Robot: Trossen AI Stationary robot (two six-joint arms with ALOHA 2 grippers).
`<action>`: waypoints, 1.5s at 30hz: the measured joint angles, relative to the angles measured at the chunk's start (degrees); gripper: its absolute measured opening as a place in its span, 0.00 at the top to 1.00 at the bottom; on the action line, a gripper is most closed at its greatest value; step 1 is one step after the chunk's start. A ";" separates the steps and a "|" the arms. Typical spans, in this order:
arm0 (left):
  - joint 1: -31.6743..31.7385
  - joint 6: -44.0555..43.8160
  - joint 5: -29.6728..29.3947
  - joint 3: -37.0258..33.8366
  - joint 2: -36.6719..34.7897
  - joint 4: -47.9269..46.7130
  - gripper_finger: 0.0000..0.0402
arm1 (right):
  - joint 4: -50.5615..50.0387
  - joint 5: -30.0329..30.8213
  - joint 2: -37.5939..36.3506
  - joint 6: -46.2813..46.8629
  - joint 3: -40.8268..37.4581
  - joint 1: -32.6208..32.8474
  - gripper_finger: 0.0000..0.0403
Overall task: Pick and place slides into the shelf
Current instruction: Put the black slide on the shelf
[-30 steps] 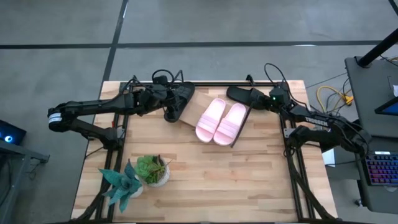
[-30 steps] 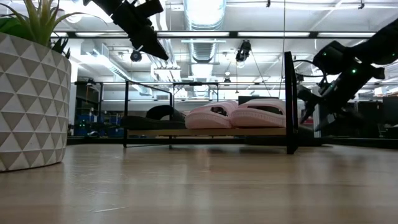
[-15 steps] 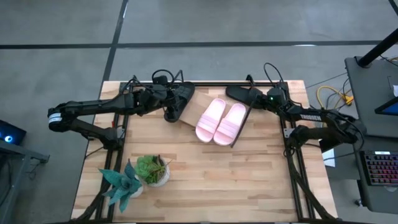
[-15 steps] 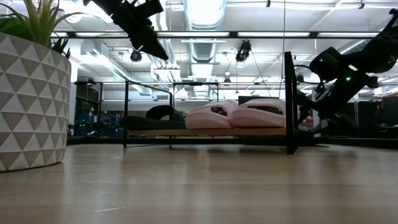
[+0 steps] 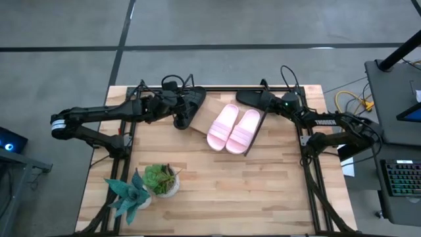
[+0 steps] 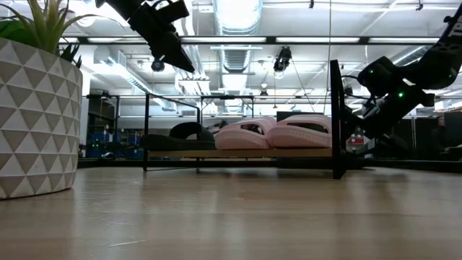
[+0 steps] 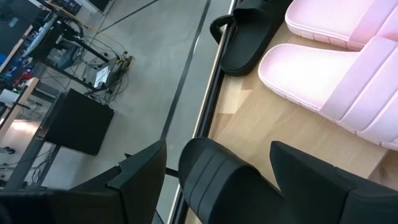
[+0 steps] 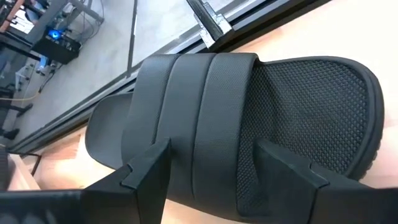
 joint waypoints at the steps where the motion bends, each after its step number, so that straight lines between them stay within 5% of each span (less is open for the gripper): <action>1: 0.00 0.00 0.02 0.00 0.00 0.04 0.33 | 0.04 -0.01 0.00 0.03 -0.02 0.00 0.47; 28: -0.02 0.08 0.02 0.00 0.00 0.15 0.33 | 5.68 -0.06 3.39 6.69 -0.04 0.28 0.48; 33: -0.02 0.13 0.02 0.00 0.00 0.15 0.33 | 8.73 -0.17 7.46 8.41 0.01 0.24 0.59; 41: 0.00 0.51 0.03 0.00 0.00 0.13 0.33 | 11.23 -0.47 10.77 7.99 0.05 0.17 0.94; 45: 0.00 0.50 0.02 0.00 0.00 0.09 0.33 | 10.66 -0.81 9.87 7.71 -0.10 0.16 0.96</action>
